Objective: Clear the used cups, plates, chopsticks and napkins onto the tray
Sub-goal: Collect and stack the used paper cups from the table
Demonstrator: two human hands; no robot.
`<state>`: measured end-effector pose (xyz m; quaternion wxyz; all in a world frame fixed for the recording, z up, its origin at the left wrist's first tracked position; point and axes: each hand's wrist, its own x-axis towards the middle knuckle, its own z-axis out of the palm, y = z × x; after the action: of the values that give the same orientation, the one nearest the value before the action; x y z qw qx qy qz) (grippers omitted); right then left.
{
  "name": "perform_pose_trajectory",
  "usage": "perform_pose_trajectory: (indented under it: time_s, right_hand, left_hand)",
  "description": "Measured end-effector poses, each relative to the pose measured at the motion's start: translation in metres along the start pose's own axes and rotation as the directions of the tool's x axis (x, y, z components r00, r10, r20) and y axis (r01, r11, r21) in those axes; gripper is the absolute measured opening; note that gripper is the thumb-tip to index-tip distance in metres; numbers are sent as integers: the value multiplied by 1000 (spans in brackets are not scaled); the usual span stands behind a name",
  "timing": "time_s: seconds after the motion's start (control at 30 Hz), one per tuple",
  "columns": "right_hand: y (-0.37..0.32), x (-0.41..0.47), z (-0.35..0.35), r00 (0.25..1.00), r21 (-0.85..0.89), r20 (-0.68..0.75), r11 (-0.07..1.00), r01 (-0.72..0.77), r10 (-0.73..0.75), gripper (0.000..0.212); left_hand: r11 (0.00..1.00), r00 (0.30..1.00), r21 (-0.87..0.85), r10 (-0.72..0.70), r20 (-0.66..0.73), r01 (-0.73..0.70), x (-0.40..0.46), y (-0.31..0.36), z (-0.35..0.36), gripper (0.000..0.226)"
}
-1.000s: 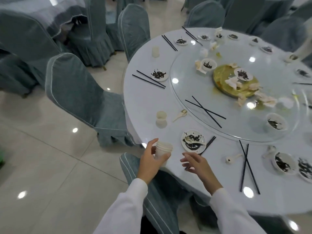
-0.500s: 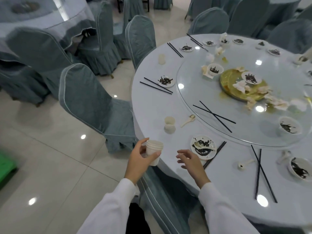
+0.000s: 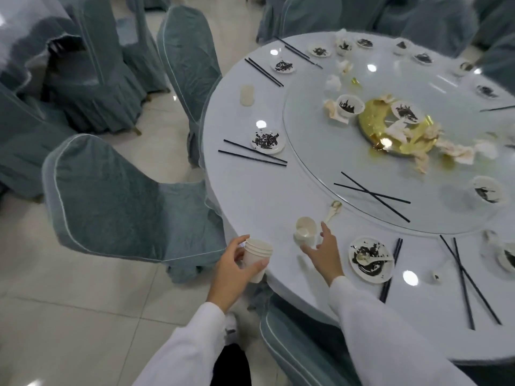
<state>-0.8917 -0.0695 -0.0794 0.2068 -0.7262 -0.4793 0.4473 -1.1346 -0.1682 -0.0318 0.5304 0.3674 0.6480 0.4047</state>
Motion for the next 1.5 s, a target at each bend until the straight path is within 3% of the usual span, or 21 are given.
perform_pose_trajectory:
  time_s: [0.1, 0.3, 0.4, 0.47, 0.53, 0.63, 0.8, 0.9, 1.0, 1.2, 1.5]
  right_hand:
    - [-11, 8, 11, 999, -48, -35, 999, -5, 4, 98]
    - [-19, 15, 21, 997, -262, -72, 965, 17, -37, 72]
    - [-24, 18, 19, 990, -338, -126, 941, 14, -60, 70]
    - [-27, 17, 17, 987, -247, -156, 969, -7, -33, 68]
    - [-29, 15, 13, 988, -11, -156, 1000, 1, -2, 65]
    - [-32, 7, 5, 994, 267, -107, 963, 39, -10, 62]
    - [-37, -16, -8, 996, 477, -61, 875, 81, -58, 54]
    - [-43, -27, -16, 995, 535, -22, 840, 93, -96, 51]
    - [-46, -37, -27, 992, 547, 11, 832, 98, -125, 64]
    - [-42, -49, -38, 974, 528, 131, 845, 87, -183, 39]
    - [-34, -68, -37, 937, 496, 286, 868, 33, -199, 54]
  left_hand:
    - [1000, 998, 9, -29, 47, 29, 12, -2, -16, 65]
    - [998, 995, 39, -55, 88, 51, 41, 0, -37, 66]
    - [998, 994, 47, -51, 94, 46, 54, 6, -39, 67]
    - [997, 994, 55, -56, 96, 51, 57, 9, -36, 67]
    - [996, 994, 68, -58, 92, 52, 57, 10, -31, 67]
    - [996, 997, 83, -44, 69, 38, 52, 13, -17, 66]
    - [991, 996, 133, -8, 87, -3, 37, 25, 11, 69]
    - [986, 991, 164, 20, 133, -42, 30, 35, 22, 71]
    - [980, 988, 185, 49, 149, -77, 23, 46, 32, 69]
    - [971, 982, 210, 79, 172, -114, 8, 54, 43, 67]
    - [968, 985, 212, 107, 137, -135, -6, 52, 48, 75]
